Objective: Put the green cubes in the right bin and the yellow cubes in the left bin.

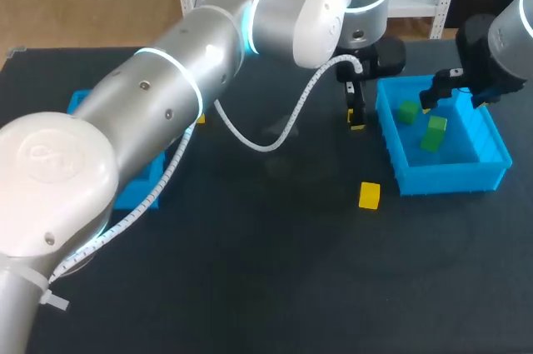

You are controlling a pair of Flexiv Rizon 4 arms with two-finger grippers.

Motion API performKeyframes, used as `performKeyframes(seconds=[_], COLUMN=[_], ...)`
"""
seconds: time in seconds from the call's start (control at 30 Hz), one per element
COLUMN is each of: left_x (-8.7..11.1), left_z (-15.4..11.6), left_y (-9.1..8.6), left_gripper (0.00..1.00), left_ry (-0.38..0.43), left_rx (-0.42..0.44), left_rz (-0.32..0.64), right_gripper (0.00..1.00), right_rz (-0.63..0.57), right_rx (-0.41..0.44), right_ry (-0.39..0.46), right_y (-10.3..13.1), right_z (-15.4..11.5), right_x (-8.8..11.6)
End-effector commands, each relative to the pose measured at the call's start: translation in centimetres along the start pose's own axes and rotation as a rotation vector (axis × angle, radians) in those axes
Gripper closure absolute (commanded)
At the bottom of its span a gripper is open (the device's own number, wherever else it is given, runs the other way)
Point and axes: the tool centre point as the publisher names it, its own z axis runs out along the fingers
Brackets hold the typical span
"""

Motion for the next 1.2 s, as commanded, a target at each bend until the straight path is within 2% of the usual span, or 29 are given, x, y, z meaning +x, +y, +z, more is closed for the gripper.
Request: performKeyframes(seconds=[0.03, 0.4, 0.6, 0.93, 1.2], left_x=[0.4, 0.7, 1.4, 3.4, 7.0], left_z=[0.2, 0.0, -0.7, -6.2, -11.5], left_y=[-0.3, -0.7, -0.2, 2.1, 2.5], left_gripper=[1.00, 1.00, 1.00, 1.00, 1.00], left_ry=[-0.011, -0.011, -0.018, -0.093, -0.146], left_rx=[-0.009, -0.008, -0.021, -0.053, -0.074], left_rz=[-0.001, -0.010, -0.040, -0.146, -0.225], right_gripper=[0.00, 0.00, 0.00, 0.00, 0.00], right_rz=[0.001, 0.001, 0.001, 0.001, 0.001], right_rx=[0.003, 0.003, 0.003, 0.003, 0.003], right_ry=[-0.004, -0.004, -0.004, -0.004, -0.004], right_y=[0.0, 0.0, 0.0, 0.0, 0.0], right_z=[0.0, 0.0, 0.0, 0.0, 0.0], right_x=[0.1, 0.1, 0.1, 0.1, 0.1])
